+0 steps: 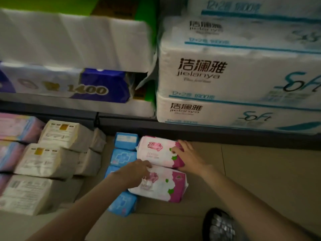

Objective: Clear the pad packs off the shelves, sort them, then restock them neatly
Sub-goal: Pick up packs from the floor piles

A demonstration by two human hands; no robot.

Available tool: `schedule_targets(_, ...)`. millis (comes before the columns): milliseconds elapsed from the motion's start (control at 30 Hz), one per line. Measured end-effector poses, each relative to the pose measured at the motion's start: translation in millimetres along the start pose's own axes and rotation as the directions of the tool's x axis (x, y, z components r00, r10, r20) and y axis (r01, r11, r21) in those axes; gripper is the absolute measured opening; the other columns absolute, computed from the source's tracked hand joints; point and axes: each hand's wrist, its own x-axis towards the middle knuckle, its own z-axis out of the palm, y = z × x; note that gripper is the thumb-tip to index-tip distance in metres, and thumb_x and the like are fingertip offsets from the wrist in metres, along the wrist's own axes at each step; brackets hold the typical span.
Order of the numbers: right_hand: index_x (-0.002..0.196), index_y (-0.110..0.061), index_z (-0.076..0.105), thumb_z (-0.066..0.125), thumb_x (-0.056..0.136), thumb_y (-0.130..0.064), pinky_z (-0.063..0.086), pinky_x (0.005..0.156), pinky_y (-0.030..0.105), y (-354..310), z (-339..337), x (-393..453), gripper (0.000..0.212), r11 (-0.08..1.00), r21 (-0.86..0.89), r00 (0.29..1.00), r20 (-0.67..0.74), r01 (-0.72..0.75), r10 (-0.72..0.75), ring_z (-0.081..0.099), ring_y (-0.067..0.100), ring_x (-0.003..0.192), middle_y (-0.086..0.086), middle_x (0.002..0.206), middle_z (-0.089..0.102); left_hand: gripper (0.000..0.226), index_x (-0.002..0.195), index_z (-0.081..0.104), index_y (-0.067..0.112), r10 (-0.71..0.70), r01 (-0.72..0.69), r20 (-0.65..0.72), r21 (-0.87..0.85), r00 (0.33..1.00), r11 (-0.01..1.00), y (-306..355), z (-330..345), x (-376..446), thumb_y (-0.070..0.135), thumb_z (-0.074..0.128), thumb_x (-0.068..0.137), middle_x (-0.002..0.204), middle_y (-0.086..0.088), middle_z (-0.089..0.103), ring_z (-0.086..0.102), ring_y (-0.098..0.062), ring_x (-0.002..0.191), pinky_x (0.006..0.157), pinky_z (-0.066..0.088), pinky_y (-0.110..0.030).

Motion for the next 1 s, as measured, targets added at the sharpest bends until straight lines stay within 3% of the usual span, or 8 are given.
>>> schedule_targets(133, 0.127, -0.024, 0.037, 0.069, 0.075, -0.043, 0.038, 0.099, 0.036, -5, -24, -7, 0.063, 0.999, 0.041, 1.000, -0.010, -0.016, 0.017, 0.025, 0.023, 0.125, 0.006, 0.136, 0.026, 0.048, 0.138, 0.042, 0.021, -0.021, 0.025, 0.063, -0.052, 0.998, 0.998, -2, -14, 1, 0.010, 0.049, 0.092, 0.147, -0.002, 0.036, 0.040, -0.021, 0.130, 0.108, 0.032, -0.030)
schedule_targets(233, 0.113, -0.027, 0.043, 0.071, 0.068, -0.047, 0.040, 0.084, 0.030, -5, -74, -36, 0.057, 0.996, 0.059, 0.994, -0.078, -0.074, 0.078, 0.032, 0.020, 0.114, 0.002, 0.120, 0.037, 0.050, 0.137, 0.041, 0.020, -0.013, -0.005, -0.080, -0.213, 0.997, 0.977, 2, -45, -3, 0.023, 0.058, 0.090, 0.140, -0.001, 0.043, 0.043, -0.018, 0.126, 0.104, 0.035, -0.027)
schedule_targets(400, 0.092, -0.029, 0.048, 0.079, 0.066, -0.040, 0.045, 0.069, 0.027, -8, -197, -101, 0.042, 0.971, 0.231, 0.985, -0.144, -0.062, 0.097, 0.049, 0.016, 0.094, -0.003, 0.098, 0.053, 0.114, 0.148, 0.013, 0.023, 0.027, 0.013, 0.047, -0.683, 0.999, 0.730, 6, -116, -28, 0.046, 0.083, 0.060, 0.147, 0.008, 0.031, 0.035, -0.013, 0.133, 0.108, 0.035, -0.031)
schedule_targets(500, 0.093, -0.025, 0.053, 0.079, 0.073, -0.026, 0.057, 0.065, 0.025, -20, -264, -140, 0.032, 0.879, 0.476, 0.984, -0.167, 0.026, 0.061, 0.062, 0.013, 0.091, -0.004, 0.104, 0.060, 0.118, 0.145, 0.019, 0.030, 0.216, -0.237, -0.156, -0.874, 0.964, 0.424, 11, -165, -59, 0.038, 0.089, 0.051, 0.140, 0.009, 0.045, 0.046, -0.012, 0.128, 0.102, 0.043, -0.033)
schedule_targets(600, 0.092, -0.026, 0.058, 0.079, 0.074, -0.027, 0.056, 0.068, 0.021, -35, -318, -166, 0.027, 0.792, 0.595, 0.968, -0.250, 0.137, 0.021, 0.062, 0.012, 0.096, -0.002, 0.109, 0.061, 0.120, 0.137, 0.030, 0.037, 0.127, -0.377, -0.358, -0.902, 0.925, 0.208, 22, -215, -104, 0.036, 0.095, 0.036, 0.124, -0.001, 0.063, 0.061, -0.020, 0.113, 0.090, 0.052, -0.040)
schedule_targets(733, 0.089, -0.028, 0.064, 0.085, 0.058, -0.041, 0.051, 0.068, 0.015, -66, -381, -189, 0.039, 0.717, 0.643, 0.899, -0.435, 0.271, 0.050, 0.065, 0.006, 0.089, -0.002, 0.101, 0.066, 0.101, 0.114, 0.047, 0.027, 0.033, -0.613, -0.615, -0.777, 0.788, 0.143, 37, -276, -169, 0.045, 0.093, 0.026, 0.096, -0.004, 0.072, 0.070, -0.023, 0.083, 0.061, 0.056, -0.028)
schedule_targets(900, 0.128, -0.042, 0.035, 0.071, 0.066, -0.065, 0.037, 0.101, 0.025, -119, -423, -219, 0.076, 0.975, -0.027, 0.627, -0.762, 0.221, -0.163, 0.036, 0.003, 0.122, -0.012, 0.135, 0.037, 0.090, 0.120, 0.048, 0.021, -0.117, -0.762, -0.792, -0.610, 0.600, 0.218, 43, -344, -228, 0.039, 0.088, 0.042, 0.106, -0.009, 0.068, 0.070, -0.023, 0.086, 0.062, 0.055, -0.029)
schedule_targets(1000, 0.143, -0.046, 0.006, 0.052, 0.053, -0.085, 0.015, 0.109, 0.050, -136, -430, -220, 0.108, 0.875, -0.484, 0.601, -0.699, 0.001, -0.387, 0.004, 0.027, 0.142, -0.007, 0.153, -0.001, 0.083, 0.123, 0.047, 0.018, -0.128, -0.800, -0.839, -0.543, 0.528, 0.255, 47, -379, -254, 0.034, 0.082, 0.050, 0.106, -0.010, 0.067, 0.070, -0.025, 0.087, 0.063, 0.055, -0.033)
